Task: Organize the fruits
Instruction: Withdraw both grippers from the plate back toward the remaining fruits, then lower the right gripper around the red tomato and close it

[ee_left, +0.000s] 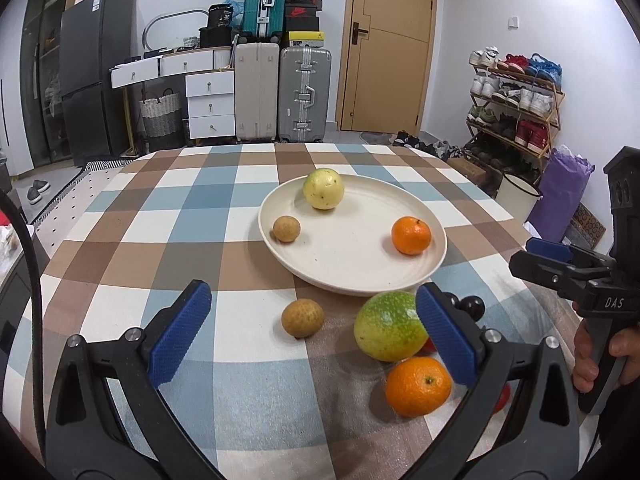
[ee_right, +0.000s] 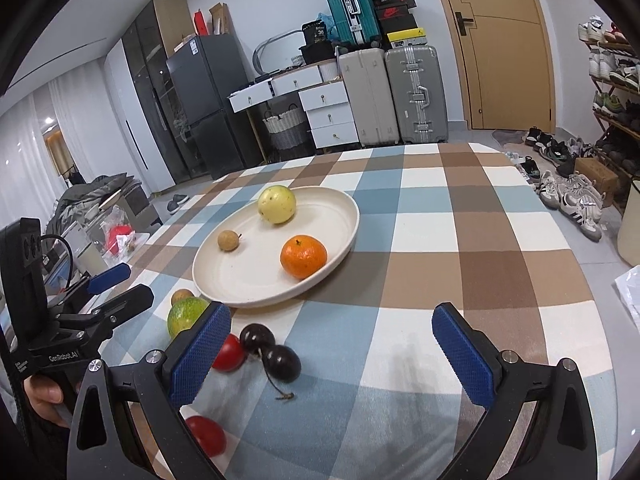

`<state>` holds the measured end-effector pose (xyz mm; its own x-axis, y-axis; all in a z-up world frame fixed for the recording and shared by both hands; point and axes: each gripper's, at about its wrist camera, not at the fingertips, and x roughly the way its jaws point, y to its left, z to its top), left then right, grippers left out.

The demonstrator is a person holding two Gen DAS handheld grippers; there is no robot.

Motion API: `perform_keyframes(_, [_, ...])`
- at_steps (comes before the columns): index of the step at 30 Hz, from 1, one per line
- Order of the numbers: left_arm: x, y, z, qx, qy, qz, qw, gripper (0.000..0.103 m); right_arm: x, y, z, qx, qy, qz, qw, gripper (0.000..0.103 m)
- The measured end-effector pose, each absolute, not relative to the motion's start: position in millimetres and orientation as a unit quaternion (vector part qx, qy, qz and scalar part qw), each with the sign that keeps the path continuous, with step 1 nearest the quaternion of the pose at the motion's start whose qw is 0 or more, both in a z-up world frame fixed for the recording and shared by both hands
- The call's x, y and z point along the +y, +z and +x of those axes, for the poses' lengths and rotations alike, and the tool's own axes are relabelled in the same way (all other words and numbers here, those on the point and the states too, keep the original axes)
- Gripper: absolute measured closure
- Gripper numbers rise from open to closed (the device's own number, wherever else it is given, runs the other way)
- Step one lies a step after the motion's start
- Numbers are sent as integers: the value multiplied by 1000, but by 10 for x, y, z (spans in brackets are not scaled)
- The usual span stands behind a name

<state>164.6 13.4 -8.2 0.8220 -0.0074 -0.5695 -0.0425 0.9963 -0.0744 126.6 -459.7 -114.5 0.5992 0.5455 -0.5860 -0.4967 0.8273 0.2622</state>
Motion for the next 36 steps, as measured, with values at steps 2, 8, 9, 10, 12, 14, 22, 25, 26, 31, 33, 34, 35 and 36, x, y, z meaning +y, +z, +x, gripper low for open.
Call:
perform_keyframes(2, [104, -97, 1644, 305, 6, -38, 952, 1, -4581, -1164, 1242, 350, 291, 25, 890, 1])
perform_keyframes(8, [47, -124, 1564, 316, -6, -42, 948, 1, -4516, -1194, 1091, 361, 299, -2, 884, 1])
perform_keyframes(9, [40, -127, 1541, 318, -10, -43, 947, 1, -4508, -1199, 1067, 362, 301, -3, 882, 1])
perform_keyframes(10, [31, -133, 1520, 320, -12, -43, 946, 1, -4500, -1208, 1045, 365, 303, -6, 881, 1])
perform_keyframes(12, [5, -139, 1470, 323, -15, -41, 945, 1, -4485, -1227, 988, 370, 304, -9, 878, 1])
perform_keyframes(14, [-25, -142, 1421, 325, -20, -36, 945, 1, -4468, -1248, 935, 378, 306, -13, 874, 1])
perform_keyframes(22, [-95, -216, 1374, 359, -32, -25, 932, 1, -4381, -1306, 775, 401, 315, -27, 860, 1])
perform_keyframes(25, [-104, -242, 1378, 367, -42, -24, 929, 1, -4367, -1321, 724, 408, 322, -25, 854, 1])
perform_keyframes(26, [-107, -249, 1383, 369, -44, -25, 928, 1, -4361, -1325, 708, 412, 322, -27, 852, 1])
perform_keyframes(31, [-106, -294, 1409, 384, -52, -31, 921, 1, -4318, -1344, 621, 423, 331, -37, 843, 1])
perform_keyframes(33, [-96, -304, 1418, 387, -57, -35, 920, 1, -4289, -1352, 589, 426, 337, -43, 839, 2])
perform_keyframes(34, [-92, -312, 1423, 389, -58, -37, 919, 1, -4274, -1356, 572, 426, 341, -45, 837, 2])
perform_keyframes(35, [-89, -316, 1429, 391, -58, -38, 918, 1, -4241, -1365, 555, 428, 344, -49, 834, 2])
perform_keyframes(36, [-85, -319, 1433, 392, -58, -39, 917, 1, -4222, -1372, 545, 430, 346, -51, 832, 4])
